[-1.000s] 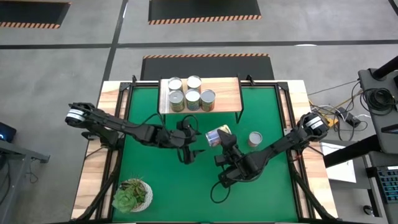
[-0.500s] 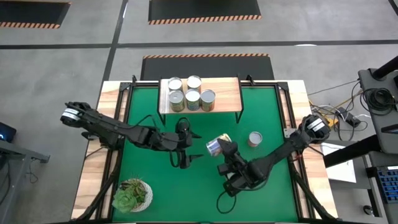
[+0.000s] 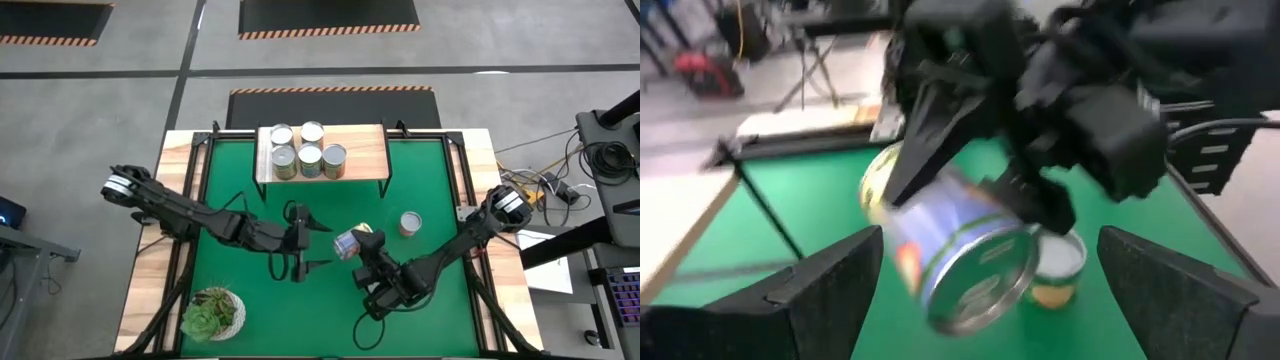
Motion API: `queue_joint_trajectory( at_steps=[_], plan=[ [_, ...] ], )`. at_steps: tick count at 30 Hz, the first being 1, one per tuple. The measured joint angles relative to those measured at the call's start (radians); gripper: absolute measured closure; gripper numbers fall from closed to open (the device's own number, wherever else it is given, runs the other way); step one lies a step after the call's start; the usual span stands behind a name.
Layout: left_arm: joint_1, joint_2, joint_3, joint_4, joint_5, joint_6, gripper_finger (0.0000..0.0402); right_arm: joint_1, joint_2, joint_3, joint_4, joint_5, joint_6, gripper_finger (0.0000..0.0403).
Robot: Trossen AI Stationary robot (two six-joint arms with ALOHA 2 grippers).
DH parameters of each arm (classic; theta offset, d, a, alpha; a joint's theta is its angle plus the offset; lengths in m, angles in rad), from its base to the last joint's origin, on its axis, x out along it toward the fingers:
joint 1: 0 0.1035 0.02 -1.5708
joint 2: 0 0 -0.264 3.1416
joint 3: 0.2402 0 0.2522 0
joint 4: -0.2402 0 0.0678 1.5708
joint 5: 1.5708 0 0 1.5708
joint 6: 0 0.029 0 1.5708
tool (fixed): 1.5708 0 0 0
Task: Pick and place cans onto a shelf
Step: Put the canned peaches on the shelf
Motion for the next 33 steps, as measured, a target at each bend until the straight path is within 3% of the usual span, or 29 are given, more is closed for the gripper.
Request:
queue_joint_trajectory(
  at_steps=[6, 12, 17, 23, 27, 33],
  plan=[
    [-0.014, 0.08, -0.001, 0.058, -0.007, 0.132, 0.0051, -0.011, 0.0, -0.007, 0.004, 0.003, 0.003, 0.0097],
    [-0.026, 0.158, 0.008, 0.13, -0.203, 0.249, 0.0051, -0.022, 0.0, -0.007, 0.005, 0.004, 0.005, 0.0097],
    [-0.03, 0.187, 0.016, 0.148, -0.209, 0.302, 0.0051, -0.028, 0.0, -0.007, 0.006, 0.003, 0.025, 0.0097],
    [-0.037, 0.205, 0.027, 0.167, -0.221, 0.322, 0.0051, -0.044, 0.0, -0.005, 0.008, -0.013, 0.12, 0.0097],
    [-0.037, 0.214, 0.032, 0.17, -0.282, 0.318, 0.0051, -0.064, 0.0, 0.002, 0.01, -0.064, 0.169, 0.0097],
    [-0.037, 0.219, 0.031, 0.173, -0.313, 0.288, 0.0051, -0.068, 0.0, 0.003, 0.027, -0.075, 0.148, 0.0097]
  ],
)
